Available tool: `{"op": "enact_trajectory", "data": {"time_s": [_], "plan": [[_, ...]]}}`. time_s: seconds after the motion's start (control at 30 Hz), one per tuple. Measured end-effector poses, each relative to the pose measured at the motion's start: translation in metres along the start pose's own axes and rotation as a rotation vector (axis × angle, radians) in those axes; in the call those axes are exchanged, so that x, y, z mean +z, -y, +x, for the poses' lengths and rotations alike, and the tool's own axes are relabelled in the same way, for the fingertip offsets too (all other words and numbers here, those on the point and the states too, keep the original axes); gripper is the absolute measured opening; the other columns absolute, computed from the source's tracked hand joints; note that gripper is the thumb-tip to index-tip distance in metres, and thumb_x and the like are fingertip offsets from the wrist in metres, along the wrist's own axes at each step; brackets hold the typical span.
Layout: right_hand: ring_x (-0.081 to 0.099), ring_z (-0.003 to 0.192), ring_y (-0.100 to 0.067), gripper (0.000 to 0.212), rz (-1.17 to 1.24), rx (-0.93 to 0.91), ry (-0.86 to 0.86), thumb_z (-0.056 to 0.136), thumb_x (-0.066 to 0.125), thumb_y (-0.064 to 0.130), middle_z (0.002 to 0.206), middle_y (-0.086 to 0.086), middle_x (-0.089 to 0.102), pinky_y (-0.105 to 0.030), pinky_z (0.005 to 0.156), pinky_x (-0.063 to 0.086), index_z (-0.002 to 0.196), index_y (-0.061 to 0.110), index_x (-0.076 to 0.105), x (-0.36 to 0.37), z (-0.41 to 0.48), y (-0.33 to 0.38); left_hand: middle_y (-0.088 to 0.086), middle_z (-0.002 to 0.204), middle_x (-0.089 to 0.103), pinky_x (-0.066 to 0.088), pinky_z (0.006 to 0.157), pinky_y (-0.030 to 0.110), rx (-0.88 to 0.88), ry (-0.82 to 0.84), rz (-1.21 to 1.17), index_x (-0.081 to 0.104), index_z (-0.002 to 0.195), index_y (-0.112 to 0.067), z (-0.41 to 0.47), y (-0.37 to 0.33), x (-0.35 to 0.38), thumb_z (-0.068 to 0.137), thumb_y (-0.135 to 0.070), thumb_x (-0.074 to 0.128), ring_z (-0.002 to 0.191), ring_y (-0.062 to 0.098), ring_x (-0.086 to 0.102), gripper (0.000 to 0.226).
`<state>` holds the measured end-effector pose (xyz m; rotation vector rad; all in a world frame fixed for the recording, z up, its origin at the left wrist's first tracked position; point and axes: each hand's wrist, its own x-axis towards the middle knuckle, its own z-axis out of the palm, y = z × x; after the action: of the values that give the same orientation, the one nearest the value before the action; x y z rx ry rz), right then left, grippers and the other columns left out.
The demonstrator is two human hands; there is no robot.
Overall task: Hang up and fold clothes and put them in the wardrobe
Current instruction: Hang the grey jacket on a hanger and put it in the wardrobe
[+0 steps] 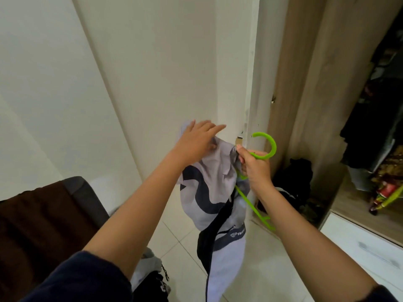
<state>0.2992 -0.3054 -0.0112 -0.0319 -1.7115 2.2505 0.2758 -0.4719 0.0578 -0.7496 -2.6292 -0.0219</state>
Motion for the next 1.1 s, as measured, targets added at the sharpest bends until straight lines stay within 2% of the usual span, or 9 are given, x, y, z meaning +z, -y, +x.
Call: {"op": "enact_trajectory", "data": {"time_s": [0.13, 0.2, 0.3, 0.4, 0.5, 0.6, 0.7, 0.8, 1.1], "plan": [[0.039, 0.038, -0.002, 0.042, -0.128, -0.076, -0.022, 0.083, 0.07, 0.024, 0.036, 0.011, 0.043, -0.015, 0.046, 0.034, 0.046, 0.017, 0.053, 0.002, -0.004, 0.009, 0.009, 0.114, 0.058, 0.043, 0.082, 0.037, 0.027, 0.085, 0.007, 0.058, 0.126, -0.018, 0.007, -0.004, 0.001, 0.096, -0.01, 0.044, 0.106, 0.027, 0.05, 0.035], [0.041, 0.042, -0.003, 0.031, -0.13, -0.057, 0.136, 0.078, 0.072, 0.027, 0.041, 0.009, 0.047, -0.016, 0.049, 0.034, 0.056, 0.006, 0.063, -0.003, -0.006, 0.018, 0.01, 0.112, 0.057, 0.046, 0.078, 0.043, -0.015, 0.051, -0.022, 0.058, 0.127, -0.016, 0.0, 0.002, 0.009, 0.096, -0.007, 0.043, 0.105, 0.026, 0.048, 0.036], [0.054, 0.067, -0.013, 0.032, -0.077, 0.144, 0.56, 0.066, 0.068, 0.027, 0.073, -0.006, 0.061, -0.021, 0.06, 0.042, 0.081, -0.001, 0.069, -0.025, -0.004, 0.026, 0.012, 0.11, 0.056, 0.048, 0.077, 0.047, -0.059, 0.028, -0.066, 0.058, 0.126, -0.013, -0.017, 0.011, 0.024, 0.095, -0.004, 0.043, 0.102, 0.027, 0.046, 0.036], [0.06, 0.1, -0.016, 0.027, -0.058, 0.345, 0.615, 0.078, 0.057, 0.017, 0.1, 0.0, 0.069, -0.034, 0.083, 0.046, 0.103, 0.014, 0.067, -0.05, 0.002, 0.013, 0.012, 0.107, 0.055, 0.049, 0.072, 0.047, -0.053, 0.029, -0.078, 0.059, 0.124, -0.012, -0.036, 0.019, 0.036, 0.093, 0.0, 0.044, 0.098, 0.027, 0.047, 0.036], [0.056, 0.117, -0.018, 0.028, -0.43, 0.384, 0.592, 0.092, 0.054, 0.014, 0.119, 0.002, 0.064, -0.035, 0.088, 0.044, 0.118, 0.022, 0.062, -0.055, 0.007, -0.005, 0.014, 0.101, 0.057, 0.051, 0.066, 0.048, -0.022, -0.011, -0.114, 0.063, 0.117, -0.009, -0.051, 0.021, 0.045, 0.089, 0.003, 0.046, 0.093, 0.03, 0.05, 0.035], [0.058, 0.1, -0.01, 0.021, -0.739, 0.431, 0.718, 0.092, 0.059, 0.017, 0.103, 0.005, 0.065, -0.02, 0.074, 0.044, 0.113, 0.016, 0.064, -0.04, -0.004, -0.011, 0.013, 0.098, 0.058, 0.051, 0.061, 0.048, -0.023, -0.038, -0.131, 0.064, 0.113, -0.009, -0.057, 0.019, 0.046, 0.087, 0.003, 0.048, 0.09, 0.03, 0.051, 0.033], [0.063, 0.065, -0.004, 0.018, -0.752, 0.393, 0.574, 0.092, 0.054, 0.003, 0.067, -0.001, 0.063, -0.014, 0.056, 0.046, 0.078, 0.008, 0.065, -0.026, -0.005, -0.018, 0.011, 0.098, 0.056, 0.051, 0.06, 0.047, -0.035, -0.046, -0.119, 0.063, 0.115, -0.011, -0.062, 0.024, 0.044, 0.089, 0.001, 0.051, 0.092, 0.028, 0.05, 0.032], [0.056, 0.074, -0.023, 0.029, -0.986, 0.205, 0.427, 0.09, 0.048, 0.007, 0.069, -0.01, 0.059, -0.024, 0.06, 0.041, 0.063, 0.011, 0.058, -0.022, 0.01, -0.02, 0.012, 0.1, 0.054, 0.047, 0.066, 0.041, -0.046, -0.02, -0.081, 0.059, 0.12, -0.01, -0.071, 0.03, 0.039, 0.092, -0.001, 0.048, 0.094, 0.028, 0.048, 0.032], [0.049, 0.077, -0.032, 0.028, -1.037, -0.164, 0.144, 0.101, 0.029, 0.024, 0.081, -0.016, 0.049, -0.035, 0.064, 0.032, 0.078, 0.01, 0.037, -0.005, -0.015, -0.021, 0.012, 0.088, 0.056, 0.045, 0.067, 0.044, -0.139, -0.076, -0.062, 0.06, 0.107, -0.004, -0.082, 0.047, 0.037, 0.09, 0.0, 0.051, 0.076, 0.03, 0.049, 0.02]]}}
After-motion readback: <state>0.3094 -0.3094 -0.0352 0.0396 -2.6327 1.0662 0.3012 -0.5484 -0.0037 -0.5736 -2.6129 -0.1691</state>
